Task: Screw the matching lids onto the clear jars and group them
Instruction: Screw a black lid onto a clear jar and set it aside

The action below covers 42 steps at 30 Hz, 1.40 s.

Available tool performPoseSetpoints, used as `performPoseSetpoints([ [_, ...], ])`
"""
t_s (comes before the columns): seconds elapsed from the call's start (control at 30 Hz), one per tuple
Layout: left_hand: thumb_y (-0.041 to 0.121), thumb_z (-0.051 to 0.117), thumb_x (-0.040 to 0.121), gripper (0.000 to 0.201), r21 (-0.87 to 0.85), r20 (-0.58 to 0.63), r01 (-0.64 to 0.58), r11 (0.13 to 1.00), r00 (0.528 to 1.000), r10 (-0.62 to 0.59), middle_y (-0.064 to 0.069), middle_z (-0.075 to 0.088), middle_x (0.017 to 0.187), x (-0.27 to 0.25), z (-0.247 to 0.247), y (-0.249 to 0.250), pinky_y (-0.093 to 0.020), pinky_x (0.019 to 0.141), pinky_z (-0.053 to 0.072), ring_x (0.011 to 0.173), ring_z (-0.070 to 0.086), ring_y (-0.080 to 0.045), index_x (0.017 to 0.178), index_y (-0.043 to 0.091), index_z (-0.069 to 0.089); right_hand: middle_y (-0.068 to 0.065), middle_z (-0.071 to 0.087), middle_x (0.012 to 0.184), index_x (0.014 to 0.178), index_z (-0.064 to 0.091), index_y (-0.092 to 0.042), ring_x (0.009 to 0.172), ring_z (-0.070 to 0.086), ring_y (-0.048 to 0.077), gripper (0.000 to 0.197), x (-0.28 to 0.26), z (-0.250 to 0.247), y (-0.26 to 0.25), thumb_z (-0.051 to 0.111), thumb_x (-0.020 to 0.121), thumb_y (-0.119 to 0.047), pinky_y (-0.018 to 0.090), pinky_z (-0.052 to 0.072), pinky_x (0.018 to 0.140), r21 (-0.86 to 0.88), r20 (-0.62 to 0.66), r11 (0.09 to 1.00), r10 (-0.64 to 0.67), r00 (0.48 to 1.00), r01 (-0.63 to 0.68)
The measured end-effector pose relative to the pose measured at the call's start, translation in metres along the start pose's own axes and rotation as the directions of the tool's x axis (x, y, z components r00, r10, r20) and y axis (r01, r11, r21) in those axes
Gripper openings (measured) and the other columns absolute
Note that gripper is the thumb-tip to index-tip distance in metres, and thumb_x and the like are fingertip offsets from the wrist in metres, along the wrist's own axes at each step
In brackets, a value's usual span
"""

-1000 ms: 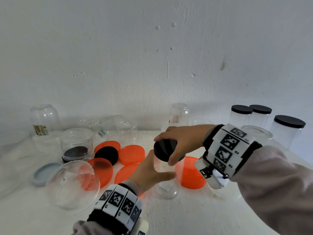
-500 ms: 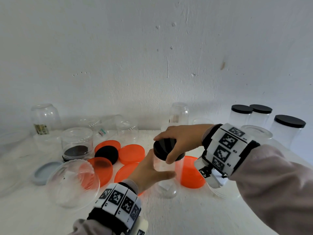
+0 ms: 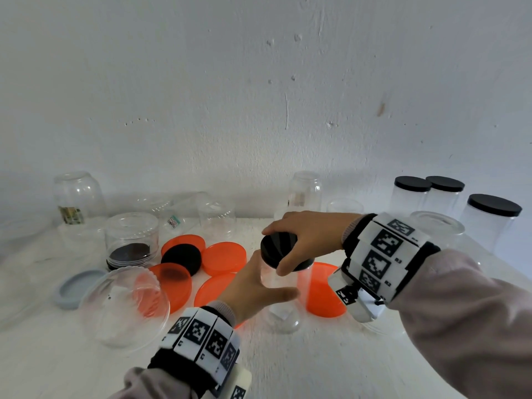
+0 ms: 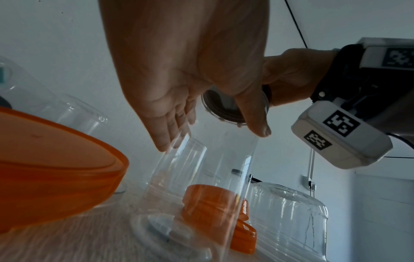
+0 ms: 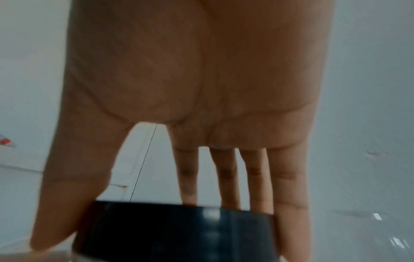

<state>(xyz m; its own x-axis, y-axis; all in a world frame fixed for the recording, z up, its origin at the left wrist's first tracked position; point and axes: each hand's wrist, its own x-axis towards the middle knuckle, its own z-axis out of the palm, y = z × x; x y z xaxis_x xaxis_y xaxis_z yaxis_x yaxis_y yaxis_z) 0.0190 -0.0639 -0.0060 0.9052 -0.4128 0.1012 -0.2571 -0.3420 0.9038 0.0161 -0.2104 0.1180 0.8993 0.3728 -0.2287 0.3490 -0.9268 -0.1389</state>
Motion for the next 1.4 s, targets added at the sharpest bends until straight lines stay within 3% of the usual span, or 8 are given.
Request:
performPoseSetpoints([
  [0.17, 0.036, 0.081, 0.071, 0.080, -0.017, 0.008, -0.003, 1.000, 1.000, 0.003, 0.018, 0.047, 0.132, -0.001, 0.000, 0.000, -0.016, 0.090, 0.033, 0.122, 0.043, -0.004, 0.130, 0.045, 0.028, -0.004, 0.040, 0.113, 0.136, 0.040, -0.028, 0.106, 0.040, 0.016, 0.074, 0.001, 0.009, -0.004, 0.057, 0.077, -0.069, 0.032, 0.042, 0.085, -0.059, -0.082, 0.996, 0.062, 0.995, -0.067],
  [0.33, 0.039, 0.081, 0.070, 0.083, 0.008, -0.002, 0.000, 1.000, 1.000, 0.000, 0.016, 0.047, 0.133, 0.000, 0.000, 0.001, -0.019, 0.094, 0.033, 0.123, 0.044, -0.006, 0.135, 0.040, 0.029, -0.004, 0.034, 0.133, 0.146, 0.028, -0.034, 0.122, 0.036, 0.019, 0.079, -0.002, 0.004, -0.002, 0.069, 0.079, -0.044, 0.040, 0.042, 0.100, -0.011, 0.018, 1.000, 0.026, 0.999, -0.026],
  [0.47, 0.039, 0.081, 0.070, 0.079, 0.024, -0.001, 0.006, 1.000, 1.000, -0.006, 0.020, 0.048, 0.127, -0.001, 0.000, 0.001, -0.010, 0.083, 0.034, 0.120, 0.045, -0.004, 0.127, 0.047, 0.027, -0.006, 0.041, 0.128, 0.143, 0.034, -0.033, 0.116, 0.042, 0.015, 0.076, -0.003, 0.003, 0.000, 0.069, 0.078, -0.051, 0.038, 0.042, 0.099, 0.016, -0.009, 1.000, 0.010, 1.000, -0.010],
  [0.83, 0.037, 0.082, 0.070, 0.080, 0.021, -0.005, 0.038, 0.999, 0.999, -0.038, 0.018, 0.049, 0.131, -0.002, 0.000, 0.002, -0.019, 0.093, 0.033, 0.122, 0.044, -0.005, 0.130, 0.046, 0.029, 0.003, 0.042, 0.121, 0.137, 0.039, -0.025, 0.109, 0.032, 0.019, 0.062, -0.008, 0.034, 0.002, 0.048, 0.087, -0.060, 0.037, 0.043, 0.090, -0.035, -0.218, 0.999, 0.015, 0.976, -0.023],
  [1.03, 0.042, 0.073, 0.079, 0.071, 0.375, 0.053, 0.080, 0.923, 0.993, -0.108, 0.018, 0.051, 0.111, -0.011, -0.012, 0.029, -0.008, 0.068, 0.037, 0.096, 0.049, 0.002, 0.136, 0.025, 0.034, 0.000, 0.028, 0.139, 0.145, 0.024, -0.028, 0.118, 0.033, 0.025, 0.065, -0.012, 0.059, 0.005, 0.043, 0.091, -0.058, 0.031, 0.036, 0.095, 0.139, -0.307, 0.990, 0.046, 0.951, -0.003],
  [1.17, 0.052, 0.067, 0.079, 0.080, 0.596, -0.003, 0.037, 0.802, 0.999, -0.044, 0.008, 0.036, 0.147, -0.031, -0.041, 0.048, -0.018, 0.097, 0.030, 0.130, 0.039, -0.009, 0.145, 0.026, 0.030, -0.007, 0.031, 0.136, 0.143, 0.029, -0.032, 0.117, 0.038, 0.017, 0.069, -0.030, 0.059, 0.011, 0.053, 0.085, -0.060, 0.029, 0.039, 0.097, 0.272, -0.391, 0.961, 0.057, 0.918, 0.056],
  [1.27, 0.059, 0.065, 0.075, 0.075, 0.739, -0.082, 0.089, 0.668, 0.996, -0.042, 0.010, 0.040, 0.142, -0.048, -0.076, 0.048, -0.027, 0.102, 0.032, 0.126, 0.041, -0.010, 0.139, 0.034, 0.036, -0.012, 0.034, 0.128, 0.143, 0.031, -0.032, 0.114, 0.042, 0.010, 0.075, -0.058, 0.049, 0.024, 0.057, 0.079, -0.062, 0.019, 0.038, 0.093, 0.354, -0.520, 0.929, 0.104, 0.848, 0.103],
  [1.4, 0.083, 0.054, 0.050, 0.101, 0.826, -0.272, 0.352, 0.439, 0.933, -0.237, 0.014, 0.032, 0.147, -0.063, -0.126, 0.014, -0.048, 0.109, 0.027, 0.136, 0.028, -0.017, 0.140, 0.046, 0.026, -0.013, 0.038, 0.121, 0.136, 0.041, -0.033, 0.103, 0.042, 0.000, 0.075, -0.106, 0.028, 0.060, 0.063, 0.069, -0.059, 0.002, 0.032, 0.078, 0.416, -0.736, 0.903, 0.268, 0.622, 0.104],
])
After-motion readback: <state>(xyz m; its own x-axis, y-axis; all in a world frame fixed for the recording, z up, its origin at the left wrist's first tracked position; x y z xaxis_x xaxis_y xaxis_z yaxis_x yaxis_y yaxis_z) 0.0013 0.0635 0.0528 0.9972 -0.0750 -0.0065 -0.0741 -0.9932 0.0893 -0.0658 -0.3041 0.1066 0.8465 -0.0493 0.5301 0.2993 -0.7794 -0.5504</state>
